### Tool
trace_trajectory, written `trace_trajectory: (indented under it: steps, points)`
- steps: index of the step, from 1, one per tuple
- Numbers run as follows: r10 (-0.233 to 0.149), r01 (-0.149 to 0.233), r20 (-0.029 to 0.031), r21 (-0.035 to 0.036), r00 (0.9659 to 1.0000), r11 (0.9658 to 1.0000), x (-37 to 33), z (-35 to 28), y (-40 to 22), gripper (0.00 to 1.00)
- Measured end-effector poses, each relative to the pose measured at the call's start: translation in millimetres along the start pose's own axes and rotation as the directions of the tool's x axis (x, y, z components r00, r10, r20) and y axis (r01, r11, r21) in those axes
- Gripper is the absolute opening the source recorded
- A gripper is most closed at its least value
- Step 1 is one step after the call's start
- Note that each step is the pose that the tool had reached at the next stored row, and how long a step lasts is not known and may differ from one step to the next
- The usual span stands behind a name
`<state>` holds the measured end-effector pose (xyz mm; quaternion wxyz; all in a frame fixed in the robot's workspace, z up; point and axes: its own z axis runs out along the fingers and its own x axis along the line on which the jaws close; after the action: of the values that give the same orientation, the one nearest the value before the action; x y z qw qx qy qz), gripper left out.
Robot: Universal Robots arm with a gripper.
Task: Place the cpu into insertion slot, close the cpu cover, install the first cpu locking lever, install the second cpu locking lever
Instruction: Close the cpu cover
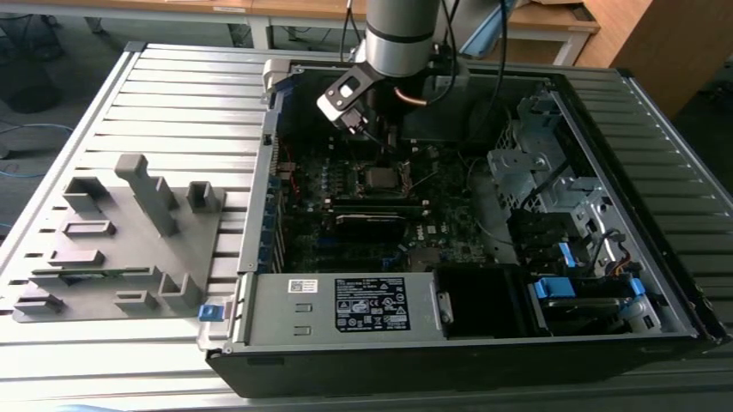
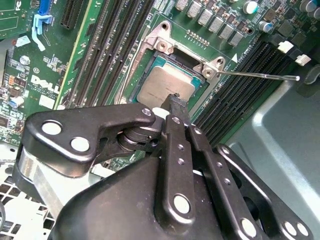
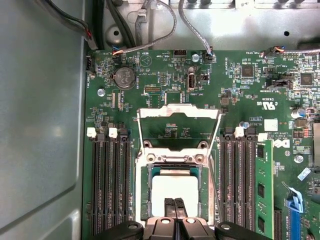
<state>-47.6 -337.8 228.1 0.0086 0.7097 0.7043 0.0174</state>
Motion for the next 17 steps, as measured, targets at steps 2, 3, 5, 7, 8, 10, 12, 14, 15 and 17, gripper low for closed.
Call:
trace_trajectory:
  steps: [2,3,5,7,8,10,12,14,15,17]
  points:
    - [0.0,0.0,0.0,0.0,1.0,1.0,0.0,-1.3,0.0,0.11]
    - [0.0,0.0,-0.0001,0.0,1.0,1.0,0.0,-2.0,0.1,0.11]
    - [0.0,0.0,-0.0001,0.0,1.0,1.0,0.1,-3.7,0.1,0.11]
    - [0.0,0.0,0.0,0.0,1.0,1.0,0.1,-6.2,0.2,0.11]
    - [0.0,0.0,-0.0001,0.0,1.0,1.0,0.1,-7.5,0.3,0.11]
    - [0.0,0.0,-0.0001,-0.0001,1.0,1.0,0.1,-10.5,0.4,0.11]
    - [0.0,0.0,-0.0001,0.0,1.0,1.0,0.2,-14.0,0.5,0.11]
    - [0.0,0.0,-0.0001,-0.0001,1.0,1.0,0.3,-18.0,0.7,0.11]
    - [0.0,0.0,-0.0001,-0.0001,1.0,1.0,0.3,-19.9,0.7,0.11]
    - [0.0,0.0,-0.0001,0.0,1.0,1.0,0.3,-23.9,0.9,0.11]
